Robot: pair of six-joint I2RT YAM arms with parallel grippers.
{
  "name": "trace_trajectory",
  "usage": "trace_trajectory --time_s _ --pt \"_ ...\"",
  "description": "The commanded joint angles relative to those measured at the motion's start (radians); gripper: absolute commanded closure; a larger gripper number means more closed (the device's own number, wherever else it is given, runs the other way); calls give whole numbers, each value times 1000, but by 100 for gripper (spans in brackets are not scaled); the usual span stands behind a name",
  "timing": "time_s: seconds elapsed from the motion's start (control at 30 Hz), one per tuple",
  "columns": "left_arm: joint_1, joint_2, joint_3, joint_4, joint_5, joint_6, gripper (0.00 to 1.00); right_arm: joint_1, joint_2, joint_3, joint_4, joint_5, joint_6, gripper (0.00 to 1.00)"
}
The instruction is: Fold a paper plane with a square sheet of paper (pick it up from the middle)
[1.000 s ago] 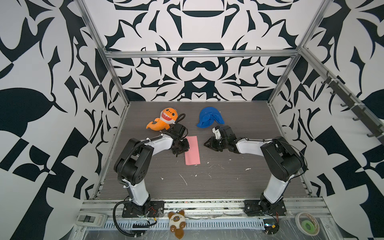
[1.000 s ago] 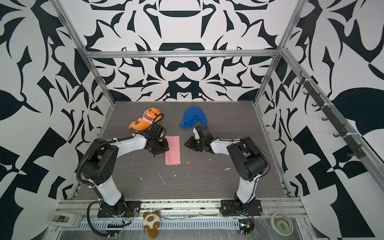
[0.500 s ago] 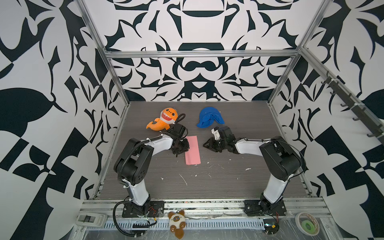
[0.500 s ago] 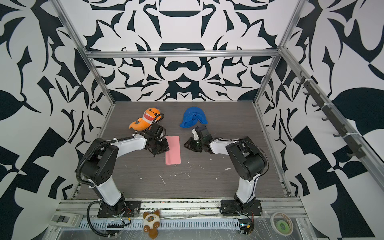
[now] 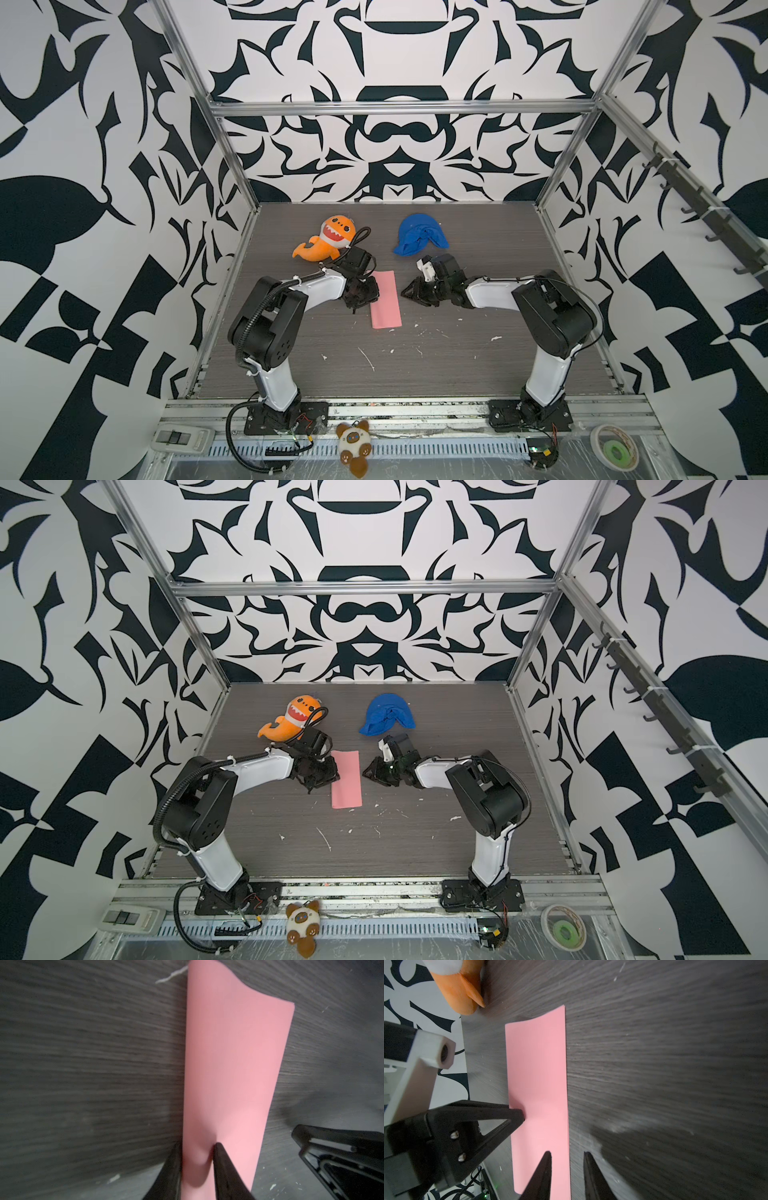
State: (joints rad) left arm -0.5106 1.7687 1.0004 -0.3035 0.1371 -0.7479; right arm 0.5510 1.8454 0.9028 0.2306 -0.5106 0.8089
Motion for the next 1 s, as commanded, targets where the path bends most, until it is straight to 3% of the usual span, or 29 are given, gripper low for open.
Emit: trace_trajectory --time_s 0.0,0.47,0.97 --pt "4 54 -42 -64 -51 -24 70 8 -8 37 44 -32 -18 69" --pt "4 74 -51 -57 -49 -34 70 32 35 87 43 -87 -25 70" --pt "4 72 -54 -62 -48 -31 70 33 152 230 -54 -114 -44 79"
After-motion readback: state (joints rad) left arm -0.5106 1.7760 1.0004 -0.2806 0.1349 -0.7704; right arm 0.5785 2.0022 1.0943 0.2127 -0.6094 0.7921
